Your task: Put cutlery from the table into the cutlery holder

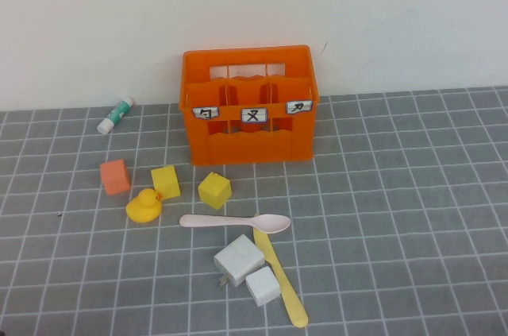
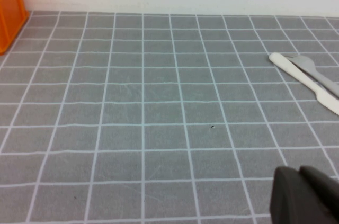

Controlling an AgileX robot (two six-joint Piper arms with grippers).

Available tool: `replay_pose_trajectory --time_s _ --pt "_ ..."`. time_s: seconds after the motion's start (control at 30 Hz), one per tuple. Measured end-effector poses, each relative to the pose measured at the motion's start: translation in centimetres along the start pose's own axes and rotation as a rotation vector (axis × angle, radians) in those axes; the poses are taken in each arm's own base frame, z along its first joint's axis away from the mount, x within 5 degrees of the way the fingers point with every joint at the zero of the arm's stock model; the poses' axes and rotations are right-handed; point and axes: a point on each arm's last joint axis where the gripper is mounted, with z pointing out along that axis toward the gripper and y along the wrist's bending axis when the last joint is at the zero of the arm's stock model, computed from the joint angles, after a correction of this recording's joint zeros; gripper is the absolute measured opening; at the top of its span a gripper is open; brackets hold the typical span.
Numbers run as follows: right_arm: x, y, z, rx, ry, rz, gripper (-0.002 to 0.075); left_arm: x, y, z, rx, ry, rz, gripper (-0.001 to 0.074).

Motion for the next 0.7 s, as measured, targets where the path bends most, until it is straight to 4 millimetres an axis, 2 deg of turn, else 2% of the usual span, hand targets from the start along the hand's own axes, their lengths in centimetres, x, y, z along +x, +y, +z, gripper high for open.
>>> replay_pose_trajectory --time_s 0.3,0.7 --pt "0.0 0.0 0.0 0.0 0.0 0.0 -0.0003 0.02 0.47 0.0 -0.086 0.004 -0.026 -0.0001" --pt "0.0 0.0 0.0 0.0 0.0 0.0 -0.0003 0.02 0.48 -0.01 -0.087 0.004 -0.027 -0.0001"
